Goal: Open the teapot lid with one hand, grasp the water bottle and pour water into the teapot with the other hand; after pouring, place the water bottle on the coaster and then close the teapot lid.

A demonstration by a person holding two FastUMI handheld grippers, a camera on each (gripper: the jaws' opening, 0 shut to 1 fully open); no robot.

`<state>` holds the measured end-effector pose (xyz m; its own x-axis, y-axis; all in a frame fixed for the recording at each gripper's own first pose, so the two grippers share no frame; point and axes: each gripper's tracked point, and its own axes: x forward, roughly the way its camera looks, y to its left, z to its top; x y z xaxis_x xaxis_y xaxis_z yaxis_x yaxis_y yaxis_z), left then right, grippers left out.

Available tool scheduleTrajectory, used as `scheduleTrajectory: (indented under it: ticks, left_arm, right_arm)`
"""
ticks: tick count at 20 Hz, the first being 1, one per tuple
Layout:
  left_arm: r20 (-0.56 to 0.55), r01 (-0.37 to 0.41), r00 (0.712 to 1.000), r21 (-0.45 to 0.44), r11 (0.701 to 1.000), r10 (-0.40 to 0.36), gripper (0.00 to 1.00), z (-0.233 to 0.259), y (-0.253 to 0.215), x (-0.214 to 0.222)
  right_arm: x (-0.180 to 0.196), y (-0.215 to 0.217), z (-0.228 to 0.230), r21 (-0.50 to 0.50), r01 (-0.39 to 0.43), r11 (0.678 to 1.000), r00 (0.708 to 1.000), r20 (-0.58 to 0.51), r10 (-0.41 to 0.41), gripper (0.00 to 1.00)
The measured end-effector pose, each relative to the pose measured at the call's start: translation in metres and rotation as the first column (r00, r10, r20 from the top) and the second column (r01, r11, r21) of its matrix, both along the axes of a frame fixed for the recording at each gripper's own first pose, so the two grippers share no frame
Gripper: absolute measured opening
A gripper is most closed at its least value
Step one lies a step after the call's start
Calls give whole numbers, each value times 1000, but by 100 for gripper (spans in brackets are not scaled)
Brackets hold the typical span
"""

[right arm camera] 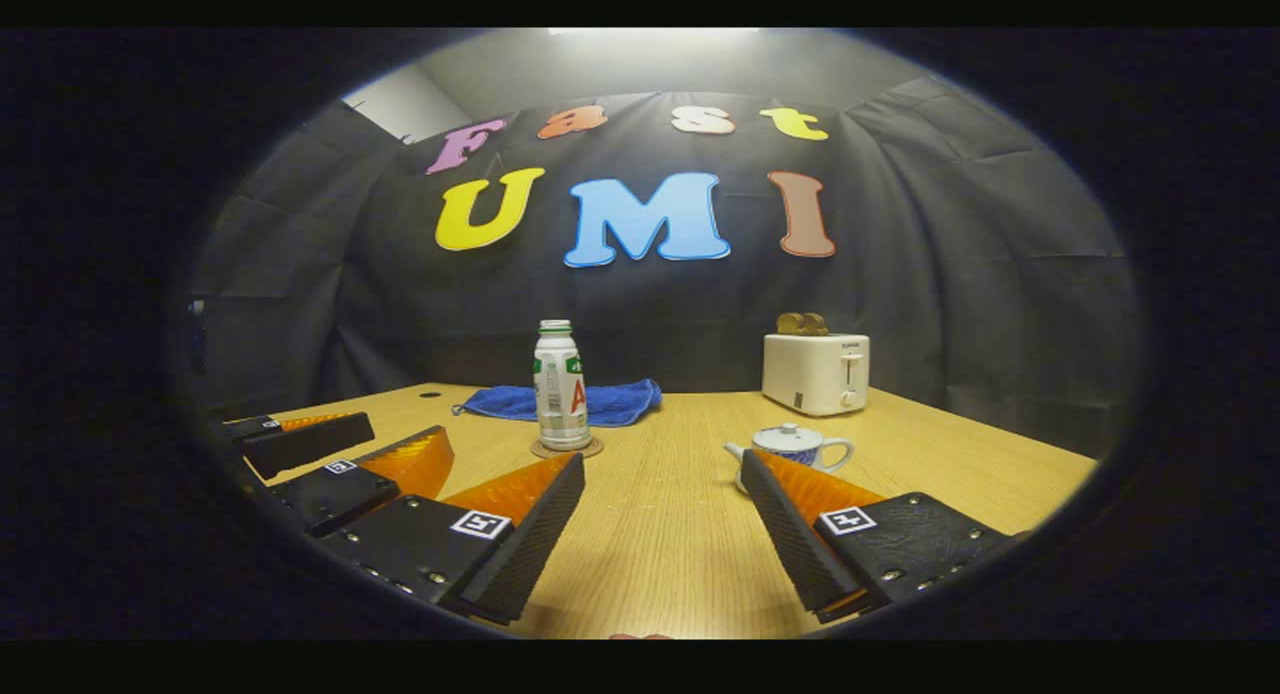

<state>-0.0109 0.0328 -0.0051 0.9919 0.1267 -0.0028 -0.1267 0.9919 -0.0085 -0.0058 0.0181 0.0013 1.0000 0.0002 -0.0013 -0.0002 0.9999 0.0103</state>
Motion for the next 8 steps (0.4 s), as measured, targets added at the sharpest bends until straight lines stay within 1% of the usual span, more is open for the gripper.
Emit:
scheduleTrajectory:
  ticks: [1,2,3,8]
  left_arm:
    - [-1,4,1000,0,1000,-4,96,0,-1,0]
    - [-1,4,1000,0,1000,-4,99,-1,0,0]
    - [-1,4,1000,0,1000,-4,96,0,-1,-1]
    - [-1,4,1000,0,1000,-4,96,-1,-1,0]
  right_arm:
    - [1,-1,0,-1,-1,1000,1000,1,1,97]
    - [1,-1,0,-1,-3,1000,1000,0,3,97]
    - [1,0,-1,-1,-4,1000,1000,-2,4,97]
    - [0,-1,-1,-1,-3,1000,1000,-1,3,97]
